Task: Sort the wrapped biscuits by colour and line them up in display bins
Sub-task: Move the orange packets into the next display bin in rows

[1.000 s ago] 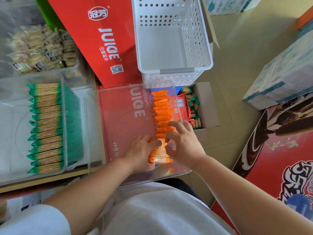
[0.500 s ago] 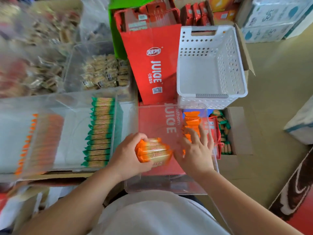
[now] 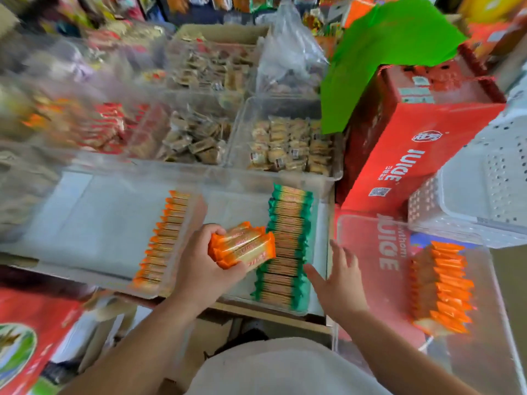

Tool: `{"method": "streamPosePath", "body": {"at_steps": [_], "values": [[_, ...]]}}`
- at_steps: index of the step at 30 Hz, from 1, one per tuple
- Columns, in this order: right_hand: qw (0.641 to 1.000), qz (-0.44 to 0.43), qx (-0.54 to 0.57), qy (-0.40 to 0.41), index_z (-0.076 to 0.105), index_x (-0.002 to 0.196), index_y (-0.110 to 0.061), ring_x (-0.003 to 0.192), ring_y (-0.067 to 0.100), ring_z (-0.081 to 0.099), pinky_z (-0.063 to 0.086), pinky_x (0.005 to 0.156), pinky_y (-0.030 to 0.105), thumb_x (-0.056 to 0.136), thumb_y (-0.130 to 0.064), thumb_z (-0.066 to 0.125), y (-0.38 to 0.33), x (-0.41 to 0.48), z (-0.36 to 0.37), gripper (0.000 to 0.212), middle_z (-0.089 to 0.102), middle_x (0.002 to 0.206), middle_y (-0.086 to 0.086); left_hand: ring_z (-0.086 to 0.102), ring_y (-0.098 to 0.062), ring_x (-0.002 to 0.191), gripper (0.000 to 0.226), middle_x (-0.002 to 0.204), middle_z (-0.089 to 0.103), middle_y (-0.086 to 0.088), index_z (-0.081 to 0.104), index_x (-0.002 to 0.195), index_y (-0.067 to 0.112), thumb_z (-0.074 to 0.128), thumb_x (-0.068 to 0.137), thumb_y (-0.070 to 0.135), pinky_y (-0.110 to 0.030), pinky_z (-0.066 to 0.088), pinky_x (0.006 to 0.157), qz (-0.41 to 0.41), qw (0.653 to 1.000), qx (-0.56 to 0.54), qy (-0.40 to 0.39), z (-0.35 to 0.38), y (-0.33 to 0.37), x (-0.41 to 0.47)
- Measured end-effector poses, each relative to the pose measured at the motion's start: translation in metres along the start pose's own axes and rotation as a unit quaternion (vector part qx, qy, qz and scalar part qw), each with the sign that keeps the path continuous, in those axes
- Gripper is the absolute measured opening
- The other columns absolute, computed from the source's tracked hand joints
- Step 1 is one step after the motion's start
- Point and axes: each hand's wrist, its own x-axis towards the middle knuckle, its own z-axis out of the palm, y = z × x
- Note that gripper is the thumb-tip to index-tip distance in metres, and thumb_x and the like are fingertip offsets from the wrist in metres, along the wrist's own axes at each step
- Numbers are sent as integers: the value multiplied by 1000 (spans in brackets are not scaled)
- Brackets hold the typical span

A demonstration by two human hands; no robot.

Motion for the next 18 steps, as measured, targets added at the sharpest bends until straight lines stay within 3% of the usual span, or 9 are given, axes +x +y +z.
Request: {"method": "streamPosePath", "body": {"at_steps": [4,7,11,15,18], "values": [[982,-44,-175,49,24,156,-38,155,28,-11,-5,122,50,91,-74,36,-45,4,33,75,3,169,5,59,-13,94,67,110,57,9,52,113,35,90,60,21,-26,48,70,-13,997,-7,79,-58,-48,31],[978,-69,-194,24,31,153,-37,155,29,-6,-1,123,51,90,-73,32,-82,3,56,72,10,168,4,57,-11,96,67,113,55,10,48,114,38,90,63,25,-24,46,69,-39,994,-1,100,-102,-78,53],[972,-112,-192,-76,31,152,-40,154,25,1,8,123,49,94,-70,40,-128,4,83,66,15,166,-3,57,-9,91,67,107,52,10,46,112,34,92,64,30,-21,43,66,-53,995,28,79,-144,-123,76],[966,-146,-158,-141,30,151,-43,151,19,11,19,124,47,95,-64,47,-178,4,108,62,17,164,-11,57,-10,90,70,104,49,15,47,110,32,95,60,39,-24,48,68,-57,993,89,-48,-162,-169,79],[960,-166,-159,-163,29,154,-39,150,14,16,21,123,44,96,-62,49,-208,4,125,65,23,163,-14,59,-11,101,86,112,50,19,40,131,41,90,61,36,-31,53,85,-43,974,134,-177,-166,-189,76]]}}
